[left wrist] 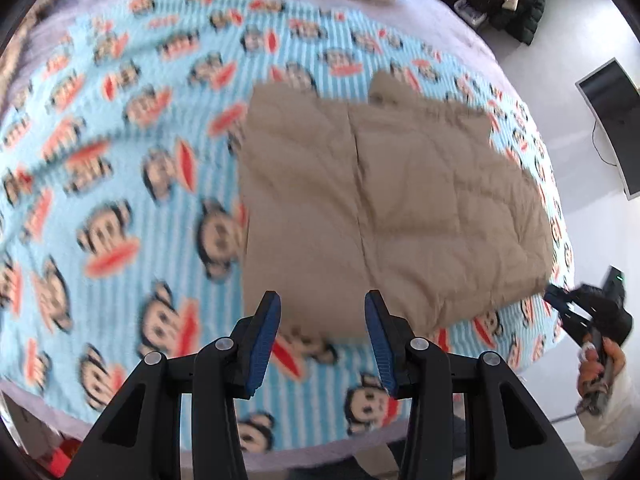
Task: Fold large clothes
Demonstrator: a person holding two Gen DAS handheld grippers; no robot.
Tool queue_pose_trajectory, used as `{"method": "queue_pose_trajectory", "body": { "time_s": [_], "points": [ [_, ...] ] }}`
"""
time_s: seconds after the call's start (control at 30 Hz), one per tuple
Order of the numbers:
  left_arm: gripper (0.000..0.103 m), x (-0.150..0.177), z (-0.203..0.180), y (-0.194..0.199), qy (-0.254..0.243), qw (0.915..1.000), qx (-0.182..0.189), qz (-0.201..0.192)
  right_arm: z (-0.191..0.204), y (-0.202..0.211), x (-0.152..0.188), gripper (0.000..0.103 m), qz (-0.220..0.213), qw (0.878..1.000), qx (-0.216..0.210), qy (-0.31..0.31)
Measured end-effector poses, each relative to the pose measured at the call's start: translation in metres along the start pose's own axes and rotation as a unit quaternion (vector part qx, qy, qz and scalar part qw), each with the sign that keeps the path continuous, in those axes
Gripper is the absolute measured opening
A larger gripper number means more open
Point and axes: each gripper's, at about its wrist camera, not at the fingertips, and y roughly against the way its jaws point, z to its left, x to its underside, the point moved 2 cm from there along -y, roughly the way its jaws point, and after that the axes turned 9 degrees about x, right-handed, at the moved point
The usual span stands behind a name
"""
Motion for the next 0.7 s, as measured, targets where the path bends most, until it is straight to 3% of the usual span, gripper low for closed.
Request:
{"method": "queue_pose_trajectory", "body": {
  "time_s": [0.07, 0.17, 0.3, 0.33, 0.5, 0.6, 0.63, 0.7],
  "points": [
    [0.046, -0.021, -0.005, 0.003, -0.013, 0.9997, -0.004, -0.022, 0.018, 0.015, 0.004, 0.014, -0.036, 0.999, 0.008, 0.026],
    [0.046, -0.054, -0.018, -0.013, -0.026, 0.9991, -0.012, -0.031, 0.054, 0.03, -0.017, 0.014, -0.077, 0.992, 0.03, 0.093],
    [0.046, -0.096, -0.031, -0.063, -0.024, 0.9978, -0.05, -0.036, 0.122, -0.004, -0.055, 0.014, -0.059, 0.986, 0.054, 0.146],
    [0.046, -0.1, -0.032, -0.073, -0.022, 0.9978, -0.053, -0.034, 0.109, -0.011, -0.056, 0.014, -0.056, 0.984, 0.056, 0.161],
    [0.046, -0.122, -0.015, -0.137, 0.003, 0.9925, -0.122, -0.009, 0.154, -0.051, -0.085, 0.014, -0.057, 0.961, 0.098, 0.252],
    [0.046, -0.129, 0.004, -0.165, 0.032, 0.9905, -0.133, 0.001, 0.157, -0.078, -0.107, 0.014, -0.058, 0.953, 0.134, 0.265],
    [0.046, -0.131, 0.006, -0.17, 0.036, 0.9902, -0.135, 0.002, 0.153, -0.086, -0.113, 0.009, -0.056, 0.952, 0.143, 0.267],
    [0.046, -0.138, 0.007, -0.18, 0.038, 0.9893, -0.141, 0.004, 0.147, -0.103, -0.126, 0.008, -0.041, 0.954, 0.14, 0.263]
  ]
}}
